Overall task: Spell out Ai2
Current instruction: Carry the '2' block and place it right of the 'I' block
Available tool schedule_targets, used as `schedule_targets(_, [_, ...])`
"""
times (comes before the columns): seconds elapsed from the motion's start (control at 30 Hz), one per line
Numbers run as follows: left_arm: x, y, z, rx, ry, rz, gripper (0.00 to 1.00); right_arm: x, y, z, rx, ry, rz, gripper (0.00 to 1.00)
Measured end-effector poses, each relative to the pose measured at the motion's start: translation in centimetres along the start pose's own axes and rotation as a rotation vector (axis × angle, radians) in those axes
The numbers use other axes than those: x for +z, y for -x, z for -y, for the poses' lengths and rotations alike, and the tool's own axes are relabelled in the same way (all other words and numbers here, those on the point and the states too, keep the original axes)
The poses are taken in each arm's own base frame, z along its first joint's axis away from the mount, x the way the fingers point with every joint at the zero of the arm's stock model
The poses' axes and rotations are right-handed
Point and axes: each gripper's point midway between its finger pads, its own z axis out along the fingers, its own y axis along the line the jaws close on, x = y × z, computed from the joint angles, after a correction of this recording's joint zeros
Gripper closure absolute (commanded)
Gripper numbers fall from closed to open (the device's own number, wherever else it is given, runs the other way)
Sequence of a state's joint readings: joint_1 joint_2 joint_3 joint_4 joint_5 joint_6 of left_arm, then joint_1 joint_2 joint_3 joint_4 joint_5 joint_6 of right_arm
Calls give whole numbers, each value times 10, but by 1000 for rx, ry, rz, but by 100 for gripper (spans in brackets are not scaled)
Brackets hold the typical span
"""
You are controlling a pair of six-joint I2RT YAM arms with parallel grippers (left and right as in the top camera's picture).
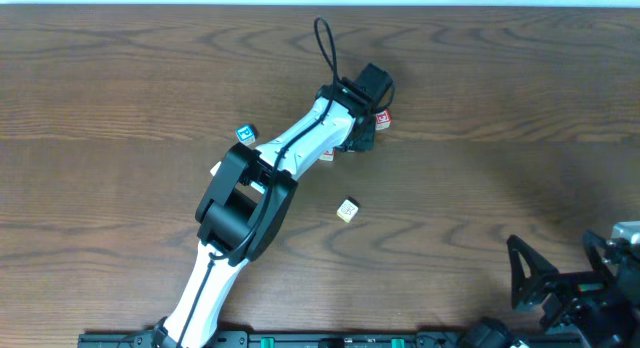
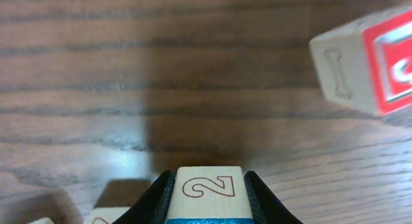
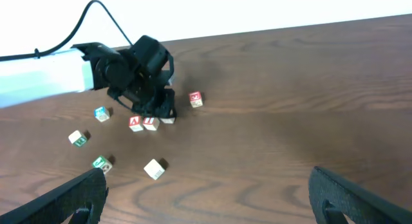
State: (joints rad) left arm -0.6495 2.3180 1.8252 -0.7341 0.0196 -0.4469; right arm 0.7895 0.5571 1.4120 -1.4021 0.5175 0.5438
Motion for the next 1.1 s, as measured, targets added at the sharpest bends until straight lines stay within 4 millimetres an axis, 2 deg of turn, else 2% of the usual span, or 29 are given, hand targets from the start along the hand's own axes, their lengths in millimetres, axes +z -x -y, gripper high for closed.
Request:
schedule_targets(0.6, [0, -11, 5, 4, -15, -38, 94, 0, 1, 2, 0, -13, 8, 1])
schedule_targets(0.73, [0, -12, 5, 5, -13, -42, 89, 0, 1, 2, 0, -13, 8, 1])
schedule_targets(0.83, [0, -13, 4, 5, -11, -47, 72, 0, 1, 2, 0, -13, 8, 1])
schedule_targets(0.97, [0, -15, 4, 3, -9, -56, 58, 0, 1, 2, 0, -13, 8, 1])
schedule_targets(1.1, [0, -15, 4, 1, -9, -56, 56, 0, 1, 2, 0, -13, 8, 1])
